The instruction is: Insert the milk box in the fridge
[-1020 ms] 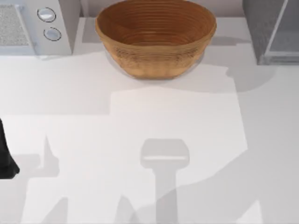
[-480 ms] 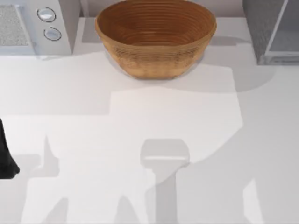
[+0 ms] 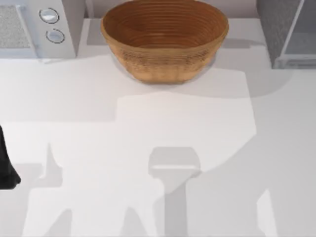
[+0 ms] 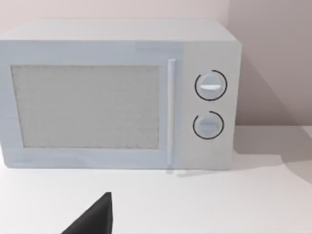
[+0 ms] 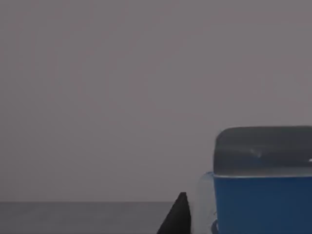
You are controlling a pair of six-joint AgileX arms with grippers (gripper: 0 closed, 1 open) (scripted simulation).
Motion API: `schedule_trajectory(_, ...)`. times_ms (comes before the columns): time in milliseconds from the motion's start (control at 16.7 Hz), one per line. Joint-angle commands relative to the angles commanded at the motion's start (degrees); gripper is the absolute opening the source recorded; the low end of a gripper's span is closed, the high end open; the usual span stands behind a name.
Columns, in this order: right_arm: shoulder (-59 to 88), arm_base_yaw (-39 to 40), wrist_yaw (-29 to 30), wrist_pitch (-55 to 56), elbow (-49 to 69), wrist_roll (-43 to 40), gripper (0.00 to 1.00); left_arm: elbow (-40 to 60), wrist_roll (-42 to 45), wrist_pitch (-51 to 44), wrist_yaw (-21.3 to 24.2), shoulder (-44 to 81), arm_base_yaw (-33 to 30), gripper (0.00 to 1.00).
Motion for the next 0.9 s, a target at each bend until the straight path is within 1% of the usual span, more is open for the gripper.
schedule_trajectory(540, 0.0, 0.0, 0.0, 0.0, 0.0, 0.0, 0.98, 0.0, 0.0, 0.0, 0.0, 0.0, 0.0, 1.00)
schedule_trajectory(600, 0.0, 0.0, 0.0, 0.0, 0.0, 0.0, 1.00, 0.0, 0.0, 0.0, 0.0, 0.0, 0.0, 1.00)
schedule_trajectory(900, 0.0, 0.0, 0.0, 0.0, 0.0, 0.0, 1.00, 0.0, 0.0, 0.0, 0.0, 0.0, 0.0, 1.00)
